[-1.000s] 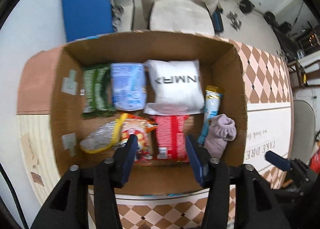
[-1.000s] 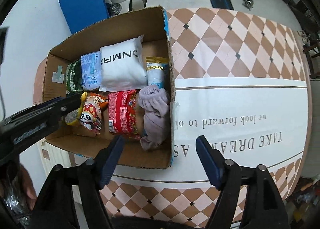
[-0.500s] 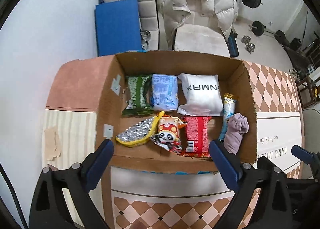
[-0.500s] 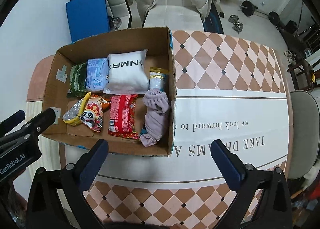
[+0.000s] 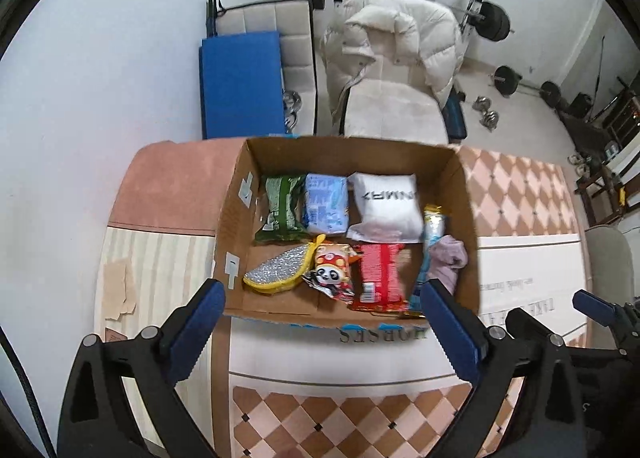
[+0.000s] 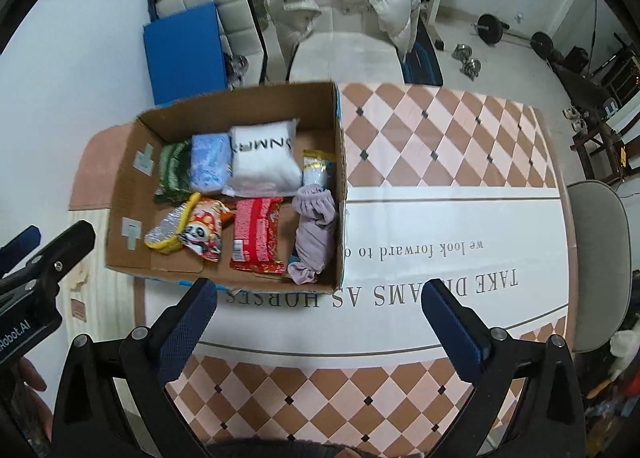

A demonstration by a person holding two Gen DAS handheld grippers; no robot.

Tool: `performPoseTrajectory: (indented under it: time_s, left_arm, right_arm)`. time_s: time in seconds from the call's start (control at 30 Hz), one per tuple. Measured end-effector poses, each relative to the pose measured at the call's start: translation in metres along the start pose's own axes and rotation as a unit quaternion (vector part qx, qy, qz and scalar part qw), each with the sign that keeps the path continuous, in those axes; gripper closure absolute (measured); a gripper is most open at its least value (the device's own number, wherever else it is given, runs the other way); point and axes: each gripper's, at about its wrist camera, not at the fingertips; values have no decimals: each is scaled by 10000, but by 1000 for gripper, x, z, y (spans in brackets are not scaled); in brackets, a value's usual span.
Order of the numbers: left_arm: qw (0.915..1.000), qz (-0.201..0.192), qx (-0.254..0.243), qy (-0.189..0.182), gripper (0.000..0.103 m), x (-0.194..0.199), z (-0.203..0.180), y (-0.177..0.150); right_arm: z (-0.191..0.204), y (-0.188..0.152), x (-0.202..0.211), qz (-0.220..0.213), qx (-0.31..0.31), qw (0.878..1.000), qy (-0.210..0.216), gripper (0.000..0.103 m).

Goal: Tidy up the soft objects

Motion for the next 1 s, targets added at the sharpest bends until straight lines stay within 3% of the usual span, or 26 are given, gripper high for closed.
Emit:
performPoseTrajectory:
  time_s: [0.3, 0.5, 0.8, 1.0]
  left_arm:
    - [9993, -341, 96, -117, 3, 65, 2, -14]
    - [9985, -487, -14, -247, 3, 103, 0, -21]
    - [9972, -655, -69, -350, 3, 146, 0, -33]
    - [9964, -822, -80, -168, 3, 153, 3, -36]
  right_arm:
    - [-4, -27, 94, -776, 107, 9969, 34, 0]
    - [1, -44, 142, -1073, 265, 9938, 105, 0]
    - [10, -66, 190, -1354, 523, 9892, 201, 0]
    - [11, -69, 200, -1476, 527, 9876, 70, 0]
Point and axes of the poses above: each gripper's, at about its wrist camera, not at the fingertips, and x roughly against the way its jaws point, z to its left, y to its top, and after that the axes turned 1 degree about z, right-handed
